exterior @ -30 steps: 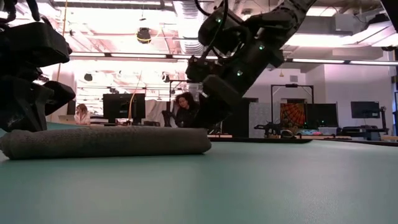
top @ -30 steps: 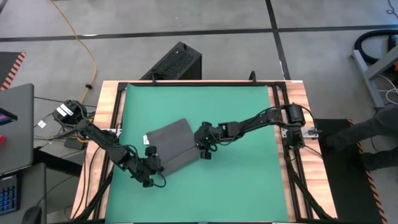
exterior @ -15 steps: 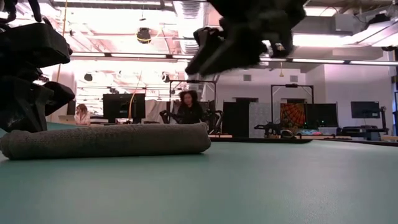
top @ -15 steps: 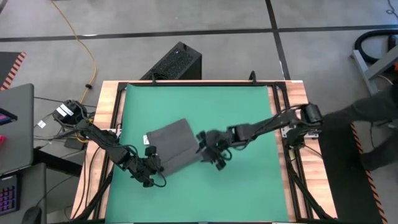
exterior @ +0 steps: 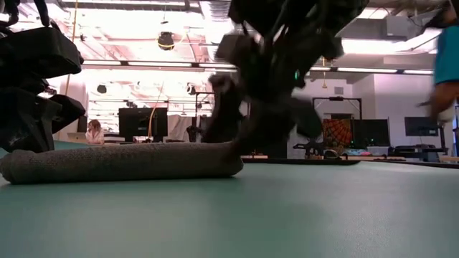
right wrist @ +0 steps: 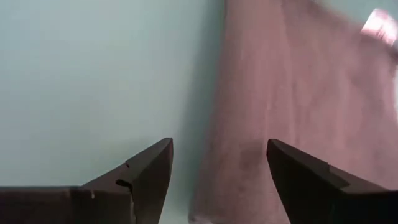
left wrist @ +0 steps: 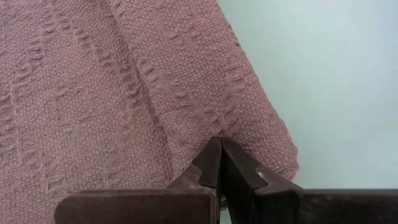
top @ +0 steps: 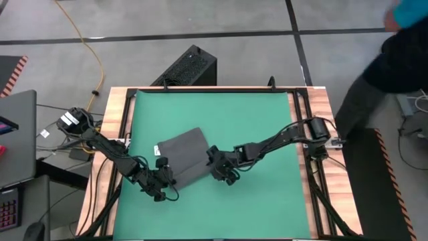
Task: Roll towel
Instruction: Roll the gray towel
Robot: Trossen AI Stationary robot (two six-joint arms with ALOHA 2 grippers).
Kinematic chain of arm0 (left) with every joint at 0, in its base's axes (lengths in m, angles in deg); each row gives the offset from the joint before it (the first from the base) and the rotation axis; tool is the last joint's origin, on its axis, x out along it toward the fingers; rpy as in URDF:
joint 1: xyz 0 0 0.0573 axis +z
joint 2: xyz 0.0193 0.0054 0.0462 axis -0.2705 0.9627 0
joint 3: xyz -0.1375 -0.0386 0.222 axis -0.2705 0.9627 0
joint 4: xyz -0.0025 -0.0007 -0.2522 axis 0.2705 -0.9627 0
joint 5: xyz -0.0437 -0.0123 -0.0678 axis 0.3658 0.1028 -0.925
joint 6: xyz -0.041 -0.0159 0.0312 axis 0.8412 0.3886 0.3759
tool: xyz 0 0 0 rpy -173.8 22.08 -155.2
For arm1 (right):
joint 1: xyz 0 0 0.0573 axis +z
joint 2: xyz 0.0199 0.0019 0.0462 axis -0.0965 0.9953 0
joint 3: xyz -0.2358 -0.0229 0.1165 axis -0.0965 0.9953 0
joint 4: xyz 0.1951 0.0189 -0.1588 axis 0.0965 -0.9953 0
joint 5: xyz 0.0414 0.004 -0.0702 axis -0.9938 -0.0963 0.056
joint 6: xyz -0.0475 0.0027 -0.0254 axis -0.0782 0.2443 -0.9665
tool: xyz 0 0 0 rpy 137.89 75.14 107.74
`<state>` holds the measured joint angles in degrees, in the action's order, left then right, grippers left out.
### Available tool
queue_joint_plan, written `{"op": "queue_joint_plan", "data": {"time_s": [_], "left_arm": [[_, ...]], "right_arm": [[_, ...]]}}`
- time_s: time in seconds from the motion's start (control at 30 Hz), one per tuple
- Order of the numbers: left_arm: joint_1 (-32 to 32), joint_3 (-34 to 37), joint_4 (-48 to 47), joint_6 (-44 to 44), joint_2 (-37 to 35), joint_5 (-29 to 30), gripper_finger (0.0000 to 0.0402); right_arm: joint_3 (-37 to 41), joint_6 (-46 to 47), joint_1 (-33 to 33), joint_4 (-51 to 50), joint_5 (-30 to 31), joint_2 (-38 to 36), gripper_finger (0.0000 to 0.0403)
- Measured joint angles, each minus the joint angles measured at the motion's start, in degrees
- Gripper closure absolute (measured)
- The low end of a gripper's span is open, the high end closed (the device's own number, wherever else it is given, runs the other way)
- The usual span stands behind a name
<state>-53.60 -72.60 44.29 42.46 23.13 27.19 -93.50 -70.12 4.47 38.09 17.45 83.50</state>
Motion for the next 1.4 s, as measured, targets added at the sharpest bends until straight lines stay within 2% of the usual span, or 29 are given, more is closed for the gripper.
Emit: {"op": "queue_joint_plan", "data": {"time_s": [0.2, 0.43, 0.57, 0.77, 0.83, 1.0, 1.07, 1.27, 1.4], "left_arm": [[0.00, 0.00, 0.00, -0.68, 0.00, 0.09, 0.0401], [0.00, 0.00, 0.04, -0.97, 0.00, 0.09, 0.0401], [0.00, 0.00, 0.12, -0.95, 0.00, 0.13, 0.0401], [0.00, 0.46, 3.10, -1.36, 0.12, 0.87, 0.0401], [0.11, 0.58, 4.20, -1.13, 0.23, 0.96, 0.0401], [0.23, 0.66, 5.15, 4.30, 0.28, -0.44, 0.0401], [0.31, 0.63, 6.45, 5.15, 0.33, -3.02, 0.0401], [0.31, 0.76, 14.46, 4.52, 0.60, -10.56, 0.0401], [0.17, 0.90, 18.38, 5.55, 0.63, -13.61, 0.0401]], "right_arm": [[-0.15, 0.22, -2.12, 0.02, 4.27, 3.80, 0.0117], [-0.18, 5.05, -4.33, -1.64, 4.39, 3.82, 0.0130], [-0.13, 7.52, -4.29, -1.90, 6.09, 3.82, 0.0190], [-0.10, 11.15, -3.28, -2.32, 6.87, 3.86, 0.0334], [-0.09, 11.80, -2.90, -2.73, 6.87, 3.84, 0.0371], [-0.52, 14.31, -1.69, -6.89, 6.50, 3.35, 0.0373], [-1.65, 17.41, -1.71, -11.16, 1.97, 3.20, 0.0373], [-5.60, 29.92, -4.50, -18.23, -20.54, 3.40, 0.0373], [-6.84, 38.22, -6.49, -19.90, -26.54, 3.51, 0.0373]]}}
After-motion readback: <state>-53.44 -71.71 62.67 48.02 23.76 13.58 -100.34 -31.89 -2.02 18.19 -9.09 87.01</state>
